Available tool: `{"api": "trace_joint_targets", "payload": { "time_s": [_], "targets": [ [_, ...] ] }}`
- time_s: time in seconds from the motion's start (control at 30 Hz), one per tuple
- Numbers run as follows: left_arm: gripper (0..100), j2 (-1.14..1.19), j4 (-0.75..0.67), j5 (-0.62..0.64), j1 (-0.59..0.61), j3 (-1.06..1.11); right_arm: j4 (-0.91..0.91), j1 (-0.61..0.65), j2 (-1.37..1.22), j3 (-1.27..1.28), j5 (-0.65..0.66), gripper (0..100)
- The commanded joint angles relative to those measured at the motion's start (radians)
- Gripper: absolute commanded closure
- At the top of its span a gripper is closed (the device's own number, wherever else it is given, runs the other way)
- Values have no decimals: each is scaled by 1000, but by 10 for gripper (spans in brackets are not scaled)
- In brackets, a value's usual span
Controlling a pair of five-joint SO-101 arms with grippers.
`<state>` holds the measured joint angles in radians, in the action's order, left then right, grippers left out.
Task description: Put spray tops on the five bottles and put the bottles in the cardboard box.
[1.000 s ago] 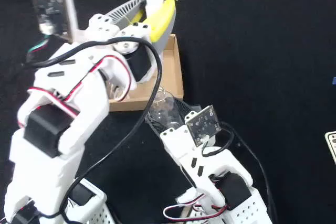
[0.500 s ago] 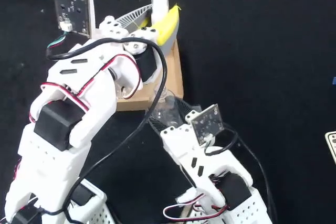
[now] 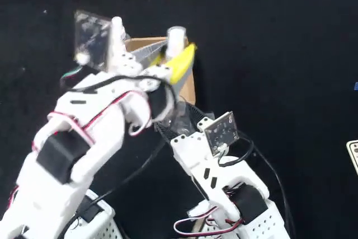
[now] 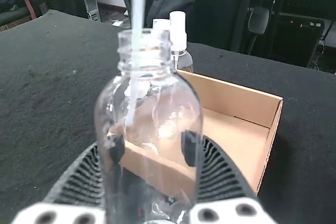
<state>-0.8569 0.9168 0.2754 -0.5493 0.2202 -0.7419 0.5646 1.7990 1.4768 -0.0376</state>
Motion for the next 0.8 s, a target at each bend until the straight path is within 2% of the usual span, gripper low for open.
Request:
{"api": "trace_joint_targets", "payload": {
  "time_s": [0.0,0.1,0.17,0.3,0.4,0.57,0.77],
  "targets": [
    [913,-114,2,6,-15,134,32,8,140,-1,-8,988],
    [783,-160,3,9,-15,209,32,8,140,-1,-8,988],
    [744,-198,3,34,-13,228,32,8,140,-1,-8,988],
    [781,-252,6,28,-8,226,32,8,140,-1,-8,988],
    [805,-269,11,28,45,226,32,8,140,-1,-8,988],
    [805,-269,3,28,139,236,32,8,140,-1,-8,988],
    [805,-269,43,28,148,237,32,8,140,-1,-8,988]
  ]
}}
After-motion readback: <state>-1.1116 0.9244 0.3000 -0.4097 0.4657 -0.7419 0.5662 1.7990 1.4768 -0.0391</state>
